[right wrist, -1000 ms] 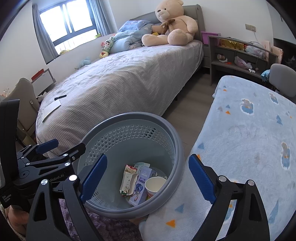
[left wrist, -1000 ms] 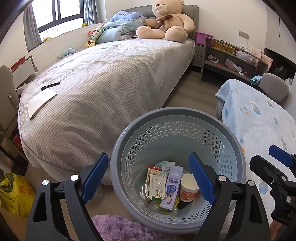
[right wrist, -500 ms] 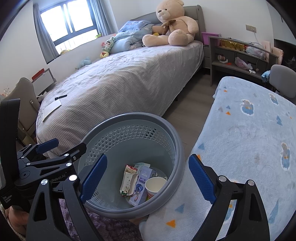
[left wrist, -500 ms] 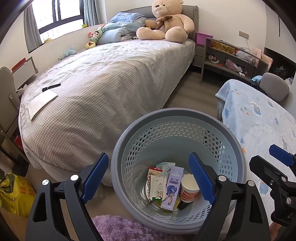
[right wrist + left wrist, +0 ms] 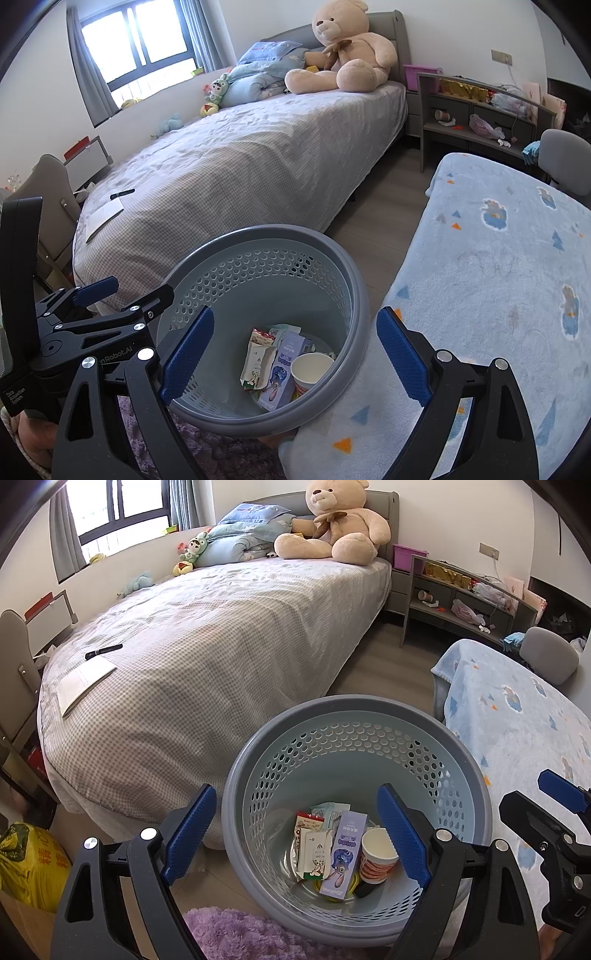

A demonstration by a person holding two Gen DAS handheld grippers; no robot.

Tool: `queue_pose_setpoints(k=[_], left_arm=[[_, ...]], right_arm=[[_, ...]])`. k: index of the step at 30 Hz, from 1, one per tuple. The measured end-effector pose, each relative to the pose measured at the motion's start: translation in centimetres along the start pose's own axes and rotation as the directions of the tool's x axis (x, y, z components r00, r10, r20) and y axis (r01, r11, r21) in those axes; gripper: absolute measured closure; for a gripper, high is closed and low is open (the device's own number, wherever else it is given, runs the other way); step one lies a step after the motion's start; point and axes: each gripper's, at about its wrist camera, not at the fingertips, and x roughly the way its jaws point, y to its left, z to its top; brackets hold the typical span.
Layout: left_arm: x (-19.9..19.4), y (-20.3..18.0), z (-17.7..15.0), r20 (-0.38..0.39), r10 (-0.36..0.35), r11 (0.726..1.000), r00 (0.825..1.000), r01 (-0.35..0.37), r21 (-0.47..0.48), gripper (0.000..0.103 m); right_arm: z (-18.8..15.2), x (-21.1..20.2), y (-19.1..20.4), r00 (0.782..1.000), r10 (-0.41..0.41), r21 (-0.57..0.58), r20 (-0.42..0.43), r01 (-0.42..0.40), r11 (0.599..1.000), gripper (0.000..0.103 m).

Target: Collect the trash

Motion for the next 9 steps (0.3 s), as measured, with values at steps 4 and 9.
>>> queue_pose_setpoints(k=[4, 9], left_arm=[[-0.01, 0.03, 0.00, 0.001, 0.003, 1.000, 1.000, -0.003, -0.002, 0.018], [-0.01, 0.04, 0.01, 0.001, 0.003, 1.000, 1.000, -0.003, -0.002, 0.018]], right_arm=[[0.05, 0.00, 0.06, 1.000, 0.000, -0.001, 0.000, 0.000, 1.000, 0.015], [0.04, 0.00, 0.07, 1.000, 0.000, -0.001, 0.000, 0.000, 1.000, 0.015]])
